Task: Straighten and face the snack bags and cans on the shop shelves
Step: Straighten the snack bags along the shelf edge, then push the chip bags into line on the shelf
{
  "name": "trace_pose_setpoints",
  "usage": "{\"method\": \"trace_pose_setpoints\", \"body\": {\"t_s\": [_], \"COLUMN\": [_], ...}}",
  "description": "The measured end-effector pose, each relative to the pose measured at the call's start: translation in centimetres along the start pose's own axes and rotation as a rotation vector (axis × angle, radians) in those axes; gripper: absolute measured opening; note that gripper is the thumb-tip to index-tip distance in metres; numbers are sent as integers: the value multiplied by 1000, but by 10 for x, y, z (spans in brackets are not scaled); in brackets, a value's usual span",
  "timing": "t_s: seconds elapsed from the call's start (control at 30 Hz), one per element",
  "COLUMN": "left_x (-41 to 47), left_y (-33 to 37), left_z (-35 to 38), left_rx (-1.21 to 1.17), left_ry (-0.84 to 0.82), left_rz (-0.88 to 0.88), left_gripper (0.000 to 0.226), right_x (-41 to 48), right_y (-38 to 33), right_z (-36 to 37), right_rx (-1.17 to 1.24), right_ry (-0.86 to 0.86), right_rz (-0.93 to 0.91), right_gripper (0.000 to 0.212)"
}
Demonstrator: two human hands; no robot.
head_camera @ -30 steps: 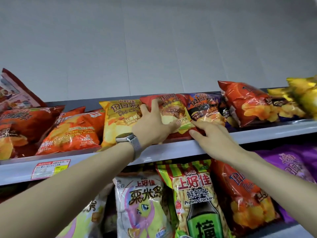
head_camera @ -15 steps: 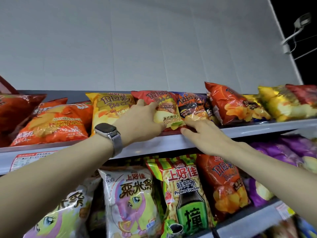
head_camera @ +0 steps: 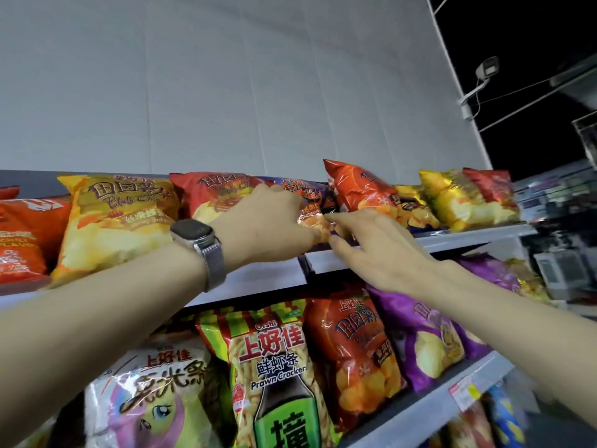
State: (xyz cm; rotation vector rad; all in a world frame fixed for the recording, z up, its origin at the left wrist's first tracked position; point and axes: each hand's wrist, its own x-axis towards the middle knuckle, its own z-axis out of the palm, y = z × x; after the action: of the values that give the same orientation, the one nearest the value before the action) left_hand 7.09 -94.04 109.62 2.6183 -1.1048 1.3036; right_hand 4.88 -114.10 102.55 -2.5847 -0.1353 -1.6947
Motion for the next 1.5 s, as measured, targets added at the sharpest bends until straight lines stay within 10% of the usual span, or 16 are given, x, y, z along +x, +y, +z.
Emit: {"method": "trace_pose_setpoints", "body": {"t_s": [0.33, 0.53, 0.63, 0.9, 1.2, 1.5], "left_x": [87, 147, 165, 191, 202, 208], "left_y": [72, 91, 97, 108, 122, 114], "left_z": [48, 65, 74, 108, 102, 52], "left_rx": [-32, -371, -564, -813, -910, -993], "left_ry": [-109, -216, -147, 0, 151, 451], "left_rz": [-2, -245, -368, -624, -608, -521], "left_gripper": [39, 93, 85, 161, 108, 95], "right_x": [26, 54, 67, 87, 102, 99], "right_y": [146, 229, 261, 320, 347, 336], "right_z": [-11, 10, 23, 52, 64, 64], "right_rx": [40, 86, 146, 252, 507, 567], "right_ry": [196, 105, -10, -146, -236, 26], "right_rz": [174, 347, 447, 507, 558, 560], "right_gripper": [36, 32, 48, 116, 125, 136]}}
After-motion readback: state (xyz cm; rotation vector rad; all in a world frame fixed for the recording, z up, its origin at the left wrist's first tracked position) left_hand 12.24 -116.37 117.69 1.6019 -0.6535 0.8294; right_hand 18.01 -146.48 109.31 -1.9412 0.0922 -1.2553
